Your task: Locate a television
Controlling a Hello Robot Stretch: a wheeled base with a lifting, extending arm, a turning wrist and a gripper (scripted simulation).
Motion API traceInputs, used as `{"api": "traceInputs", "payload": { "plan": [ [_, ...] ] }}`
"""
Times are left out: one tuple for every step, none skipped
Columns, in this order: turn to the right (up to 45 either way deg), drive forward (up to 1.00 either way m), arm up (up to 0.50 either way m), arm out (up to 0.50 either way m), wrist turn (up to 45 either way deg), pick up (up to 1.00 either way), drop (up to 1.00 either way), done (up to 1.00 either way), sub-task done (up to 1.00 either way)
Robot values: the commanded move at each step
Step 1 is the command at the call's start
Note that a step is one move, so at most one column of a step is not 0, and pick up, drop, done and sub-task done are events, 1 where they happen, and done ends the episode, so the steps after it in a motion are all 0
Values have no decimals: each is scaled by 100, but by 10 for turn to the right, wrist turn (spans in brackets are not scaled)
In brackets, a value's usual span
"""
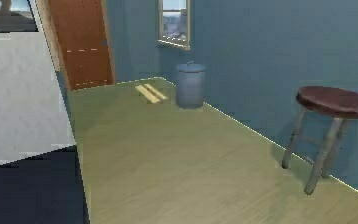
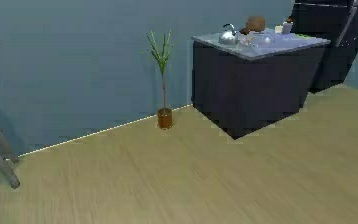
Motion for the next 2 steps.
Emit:
{"api": "traceInputs", "payload": {
  "plan": [
    [-450, 0, 0, 0, 0, 0, 0, 0, 0],
    [-240, 0, 0, 0, 0, 0, 0, 0, 0]
  ]
}}
